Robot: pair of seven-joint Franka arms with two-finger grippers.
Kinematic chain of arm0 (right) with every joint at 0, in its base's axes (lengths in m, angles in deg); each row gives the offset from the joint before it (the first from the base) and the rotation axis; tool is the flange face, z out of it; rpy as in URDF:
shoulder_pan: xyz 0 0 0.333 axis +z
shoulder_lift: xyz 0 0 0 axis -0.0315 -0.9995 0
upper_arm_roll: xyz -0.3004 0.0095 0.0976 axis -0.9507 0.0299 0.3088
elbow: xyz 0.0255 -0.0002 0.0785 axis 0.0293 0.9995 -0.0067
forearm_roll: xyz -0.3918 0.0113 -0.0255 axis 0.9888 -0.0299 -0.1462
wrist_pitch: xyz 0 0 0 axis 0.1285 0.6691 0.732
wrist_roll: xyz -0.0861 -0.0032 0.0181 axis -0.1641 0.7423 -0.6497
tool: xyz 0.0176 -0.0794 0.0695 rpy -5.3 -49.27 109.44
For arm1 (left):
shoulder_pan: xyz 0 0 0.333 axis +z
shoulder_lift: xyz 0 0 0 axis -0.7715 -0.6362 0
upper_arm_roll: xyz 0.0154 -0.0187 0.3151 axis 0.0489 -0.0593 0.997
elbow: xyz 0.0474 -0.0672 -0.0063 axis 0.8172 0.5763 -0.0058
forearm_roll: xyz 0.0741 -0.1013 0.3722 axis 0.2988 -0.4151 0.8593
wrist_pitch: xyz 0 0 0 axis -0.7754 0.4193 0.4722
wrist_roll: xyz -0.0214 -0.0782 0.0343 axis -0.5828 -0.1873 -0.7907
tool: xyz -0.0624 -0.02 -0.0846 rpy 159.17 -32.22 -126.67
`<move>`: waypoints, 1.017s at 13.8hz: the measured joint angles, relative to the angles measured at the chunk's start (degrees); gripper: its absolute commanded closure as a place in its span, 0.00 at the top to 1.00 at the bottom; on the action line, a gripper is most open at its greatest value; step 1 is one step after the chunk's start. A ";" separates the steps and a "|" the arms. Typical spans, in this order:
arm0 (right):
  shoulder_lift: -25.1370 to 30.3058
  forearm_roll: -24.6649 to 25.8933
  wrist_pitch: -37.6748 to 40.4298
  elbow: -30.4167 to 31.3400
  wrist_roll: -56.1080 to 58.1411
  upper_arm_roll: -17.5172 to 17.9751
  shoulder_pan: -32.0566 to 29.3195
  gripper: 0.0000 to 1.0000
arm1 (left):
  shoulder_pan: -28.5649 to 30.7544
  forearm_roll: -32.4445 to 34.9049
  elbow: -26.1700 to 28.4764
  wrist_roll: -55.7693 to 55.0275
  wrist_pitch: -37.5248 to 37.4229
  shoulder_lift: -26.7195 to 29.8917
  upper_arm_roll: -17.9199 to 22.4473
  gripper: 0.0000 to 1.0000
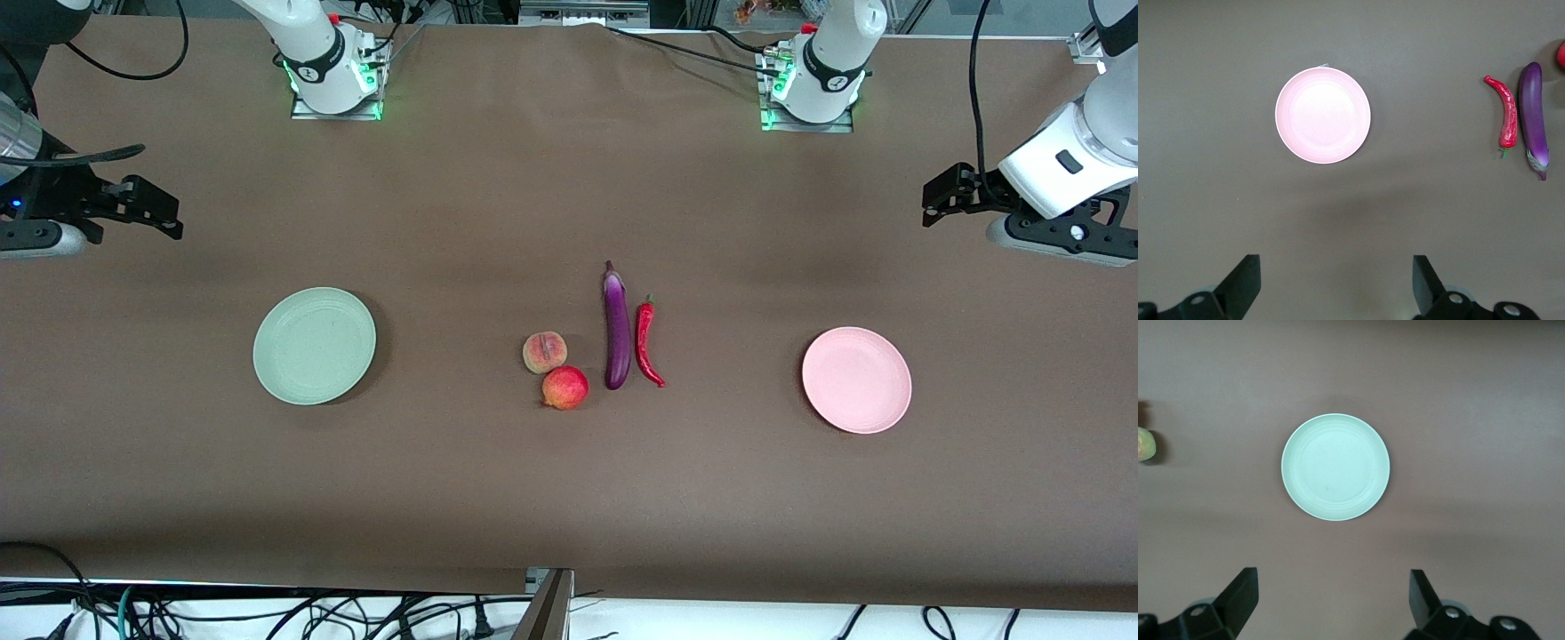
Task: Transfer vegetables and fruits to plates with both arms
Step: 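Move the right gripper from rest toward the peach, then lower the right gripper onto the peach and close on it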
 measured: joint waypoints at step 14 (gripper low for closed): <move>-34.99 -7.28 -35.04 -8.81 -33.23 1.50 26.42 1.00 | -0.01 0.02 -1.23 0.00 -2.70 -4.88 0.01 1.00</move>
